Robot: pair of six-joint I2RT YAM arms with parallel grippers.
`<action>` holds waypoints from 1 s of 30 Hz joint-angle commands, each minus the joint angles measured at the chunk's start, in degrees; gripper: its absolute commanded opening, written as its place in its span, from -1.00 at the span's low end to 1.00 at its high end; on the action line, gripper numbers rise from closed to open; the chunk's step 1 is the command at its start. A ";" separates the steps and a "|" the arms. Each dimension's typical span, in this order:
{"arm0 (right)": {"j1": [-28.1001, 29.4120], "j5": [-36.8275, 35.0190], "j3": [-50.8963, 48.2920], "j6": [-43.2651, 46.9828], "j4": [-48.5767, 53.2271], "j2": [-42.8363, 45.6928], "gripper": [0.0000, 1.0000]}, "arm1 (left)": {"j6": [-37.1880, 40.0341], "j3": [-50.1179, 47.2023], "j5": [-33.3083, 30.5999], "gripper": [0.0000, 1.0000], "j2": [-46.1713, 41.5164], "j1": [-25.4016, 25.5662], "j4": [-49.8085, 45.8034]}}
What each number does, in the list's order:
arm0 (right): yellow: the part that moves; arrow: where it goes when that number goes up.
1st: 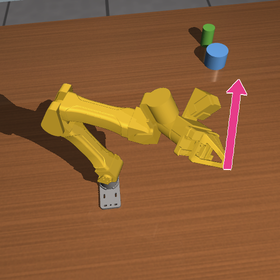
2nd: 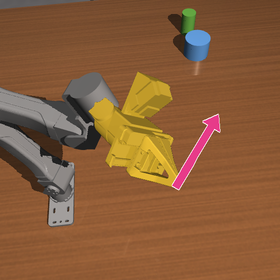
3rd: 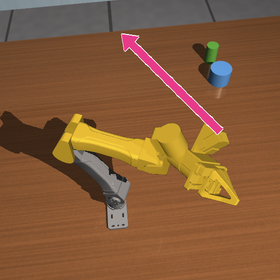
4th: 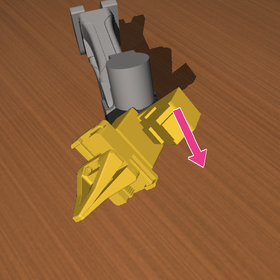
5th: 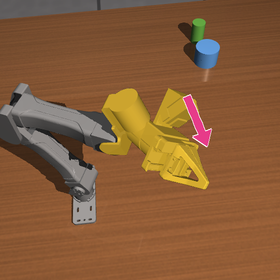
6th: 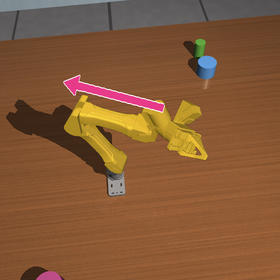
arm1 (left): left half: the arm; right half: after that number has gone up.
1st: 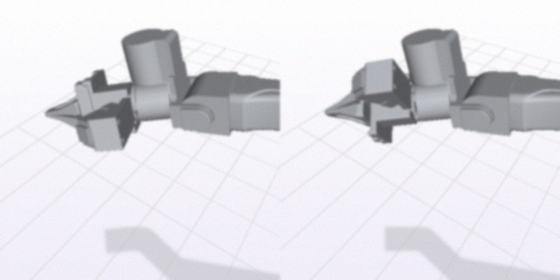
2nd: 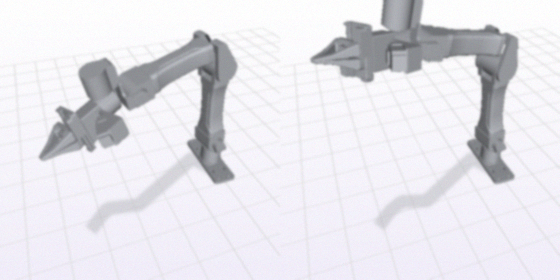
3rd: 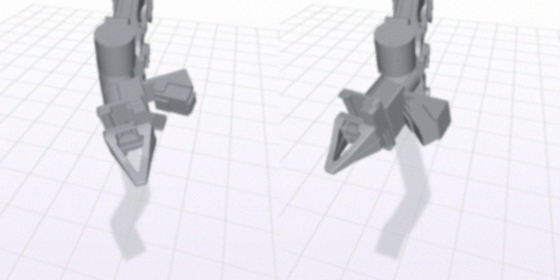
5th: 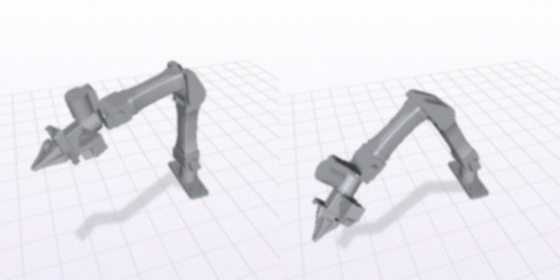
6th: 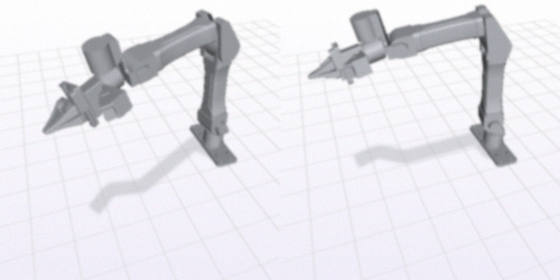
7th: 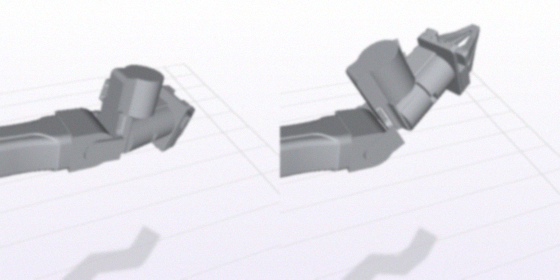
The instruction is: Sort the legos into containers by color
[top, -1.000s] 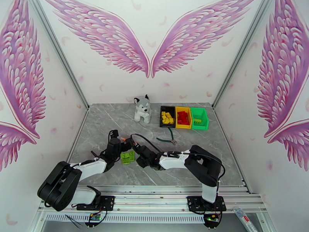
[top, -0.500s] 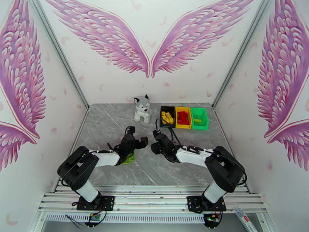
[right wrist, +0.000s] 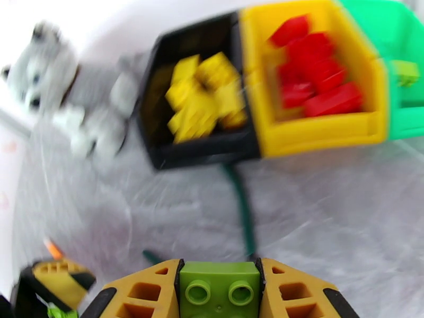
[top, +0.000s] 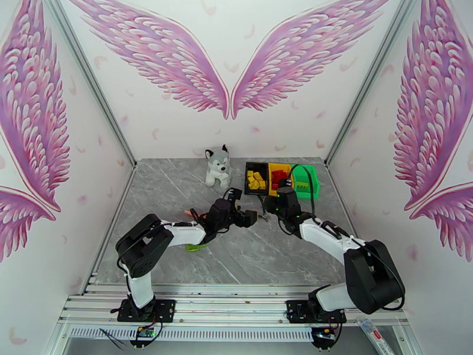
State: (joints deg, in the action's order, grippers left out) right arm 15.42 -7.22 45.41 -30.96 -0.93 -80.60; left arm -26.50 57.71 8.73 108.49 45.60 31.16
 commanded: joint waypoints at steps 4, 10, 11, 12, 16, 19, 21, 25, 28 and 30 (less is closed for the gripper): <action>-8.13 -8.61 6.53 -3.58 5.64 0.21 -0.55 | 9.11 14.08 2.61 0.97 5.44 2.42 -6.23; -14.52 -11.89 16.95 -5.53 10.03 -7.85 -0.60 | 13.60 25.82 1.53 0.97 8.39 3.59 -11.31; -15.27 -12.36 18.77 -5.77 10.60 -9.50 -0.60 | 14.10 26.44 1.51 0.98 8.27 3.69 -11.85; -15.82 -12.87 20.90 -6.17 11.59 -11.35 -0.60 | 14.46 26.64 1.51 0.97 8.07 3.78 -12.14; -16.83 -14.34 28.78 -6.41 14.22 -18.54 -0.56 | 15.64 24.60 0.32 0.98 6.48 3.79 -12.44; -16.83 -16.33 34.22 -5.24 15.68 -23.32 -0.45 | 15.70 20.54 -0.69 0.97 4.17 3.38 -11.86; -16.83 -17.33 38.19 -4.10 17.03 -26.35 -0.29 | 14.66 16.88 -0.91 0.98 2.39 2.79 -10.42; -16.91 -18.73 45.11 -2.59 21.35 -31.62 0.17 | 12.76 9.66 -1.93 0.98 -0.47 1.82 -8.17; -16.90 -17.70 45.34 -2.36 21.37 -31.83 0.33 | 11.88 5.24 -3.76 0.97 -2.65 1.12 -6.78; -16.54 -15.24 42.08 -1.92 17.88 -29.55 0.37 | 10.77 2.60 -5.24 0.98 -4.22 0.19 -5.90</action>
State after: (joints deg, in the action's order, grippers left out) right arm -1.45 -23.57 89.03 -33.95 17.37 -111.90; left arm -14.00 62.87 6.11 108.81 46.81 22.33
